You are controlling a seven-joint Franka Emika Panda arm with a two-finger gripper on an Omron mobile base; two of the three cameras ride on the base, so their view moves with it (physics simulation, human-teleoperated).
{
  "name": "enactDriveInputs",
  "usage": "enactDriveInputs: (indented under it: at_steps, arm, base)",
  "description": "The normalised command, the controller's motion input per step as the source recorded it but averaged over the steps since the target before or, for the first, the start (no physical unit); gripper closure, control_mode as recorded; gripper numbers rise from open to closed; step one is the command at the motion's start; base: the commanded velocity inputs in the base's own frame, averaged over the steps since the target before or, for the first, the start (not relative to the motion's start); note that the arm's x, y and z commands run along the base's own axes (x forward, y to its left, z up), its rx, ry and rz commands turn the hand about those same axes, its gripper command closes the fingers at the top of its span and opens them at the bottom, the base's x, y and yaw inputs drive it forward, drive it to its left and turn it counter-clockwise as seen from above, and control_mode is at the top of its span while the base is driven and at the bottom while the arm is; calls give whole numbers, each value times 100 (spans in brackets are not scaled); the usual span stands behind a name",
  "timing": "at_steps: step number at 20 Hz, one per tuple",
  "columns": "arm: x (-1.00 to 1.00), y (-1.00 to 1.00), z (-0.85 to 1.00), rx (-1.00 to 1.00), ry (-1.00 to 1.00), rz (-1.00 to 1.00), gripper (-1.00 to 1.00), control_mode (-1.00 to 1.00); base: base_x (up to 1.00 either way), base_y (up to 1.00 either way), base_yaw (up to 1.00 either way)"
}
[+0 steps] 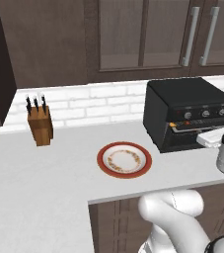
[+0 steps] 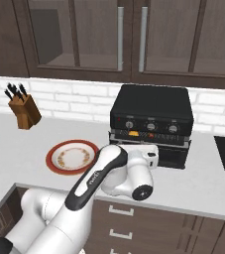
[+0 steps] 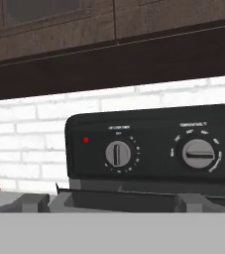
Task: Pick up the kebab skewer and baguette bread, and place them inside the toaster oven. Close the toaster oven door and start by setting the timer.
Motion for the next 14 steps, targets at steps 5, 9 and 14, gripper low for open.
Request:
enactDriveInputs:
  at_steps: [5, 9, 14]
  arm:
    - [2, -1, 0, 0, 0, -2, -100, -100]
    - [3, -2, -13, 0, 0, -3, -100, -100]
    - [0, -6, -23, 0, 0, -1, -100, -100]
  base:
    - [0, 0, 0]
    - [0, 0, 0]
    - [0, 0, 0]
